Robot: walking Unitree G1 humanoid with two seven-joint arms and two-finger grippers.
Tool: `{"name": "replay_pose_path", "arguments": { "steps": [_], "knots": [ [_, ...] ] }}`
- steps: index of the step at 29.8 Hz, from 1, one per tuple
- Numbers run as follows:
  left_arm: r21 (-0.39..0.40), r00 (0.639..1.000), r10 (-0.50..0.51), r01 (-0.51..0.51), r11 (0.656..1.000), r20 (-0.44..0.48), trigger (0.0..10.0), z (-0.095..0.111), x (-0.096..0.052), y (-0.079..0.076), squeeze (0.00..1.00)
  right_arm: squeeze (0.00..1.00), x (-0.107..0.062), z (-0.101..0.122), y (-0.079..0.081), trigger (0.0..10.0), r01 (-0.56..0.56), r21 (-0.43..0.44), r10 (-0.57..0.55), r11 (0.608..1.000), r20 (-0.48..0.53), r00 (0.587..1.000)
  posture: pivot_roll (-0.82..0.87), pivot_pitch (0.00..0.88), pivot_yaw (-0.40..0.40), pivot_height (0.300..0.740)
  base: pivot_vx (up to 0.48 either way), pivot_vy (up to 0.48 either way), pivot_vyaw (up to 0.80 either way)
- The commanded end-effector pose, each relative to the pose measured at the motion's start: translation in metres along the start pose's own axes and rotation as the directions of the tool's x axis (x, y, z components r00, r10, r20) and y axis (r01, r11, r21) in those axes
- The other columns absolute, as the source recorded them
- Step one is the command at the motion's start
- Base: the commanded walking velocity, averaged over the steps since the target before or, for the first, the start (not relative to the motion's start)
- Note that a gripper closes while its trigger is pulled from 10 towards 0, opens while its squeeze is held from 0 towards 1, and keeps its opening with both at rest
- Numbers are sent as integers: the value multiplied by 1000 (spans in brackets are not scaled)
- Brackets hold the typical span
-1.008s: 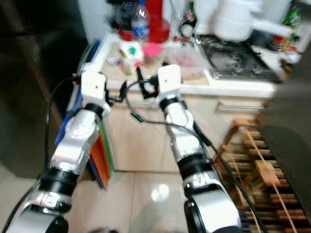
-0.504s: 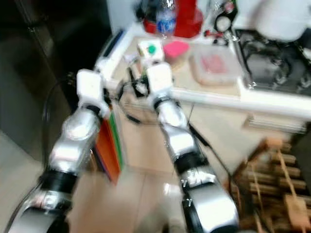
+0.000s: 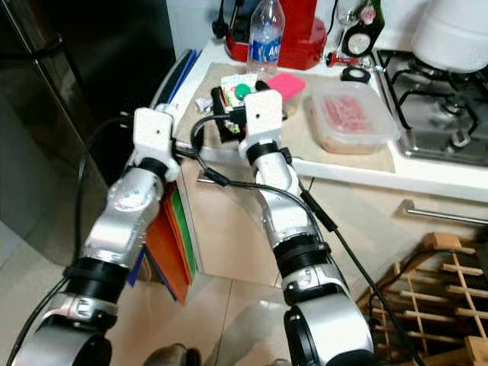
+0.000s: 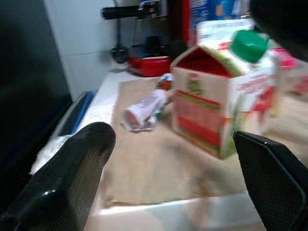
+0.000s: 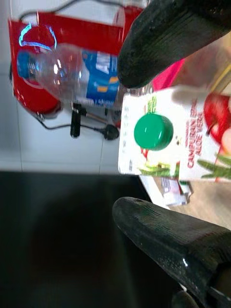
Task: Restocking fridge
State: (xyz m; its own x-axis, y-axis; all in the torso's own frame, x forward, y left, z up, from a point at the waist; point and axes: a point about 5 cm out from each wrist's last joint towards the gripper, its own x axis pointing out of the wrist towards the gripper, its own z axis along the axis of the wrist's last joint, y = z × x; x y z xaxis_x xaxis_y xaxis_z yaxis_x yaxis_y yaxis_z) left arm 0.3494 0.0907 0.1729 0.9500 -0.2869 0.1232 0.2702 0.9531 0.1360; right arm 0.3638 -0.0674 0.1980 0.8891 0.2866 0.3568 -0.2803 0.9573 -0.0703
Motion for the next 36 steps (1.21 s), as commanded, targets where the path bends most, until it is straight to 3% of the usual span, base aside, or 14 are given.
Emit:
{"name": "replay_pose_path", "arguments": {
  "steps": [1, 12, 36],
  "knots": [
    [-2, 1000, 4, -4, 1000, 7, 10000, 2, -1, 4, 0, 0, 3, 3, 1, 10000, 0, 2, 0, 1000, 5, 1000, 15, 42, 10, 740, 0, 0, 0],
    [11, 1000, -6, 6, 1000, 14, 10000, 3, -1, 2, 0, 0, 9, 0, 3, 10000, -6, 17, 6, 1000, -16, 1000, 33, 26, 3, 740, 0, 0, 0],
    [16, 1000, 1, -1, 1000, 16, 10000, 3, -5, 2, 0, 0, 31, -3, -17, 10000, 108, 37, -103, 993, -113, 988, 62, 33, -14, 740, 0, 0, 0]
  ]
}}
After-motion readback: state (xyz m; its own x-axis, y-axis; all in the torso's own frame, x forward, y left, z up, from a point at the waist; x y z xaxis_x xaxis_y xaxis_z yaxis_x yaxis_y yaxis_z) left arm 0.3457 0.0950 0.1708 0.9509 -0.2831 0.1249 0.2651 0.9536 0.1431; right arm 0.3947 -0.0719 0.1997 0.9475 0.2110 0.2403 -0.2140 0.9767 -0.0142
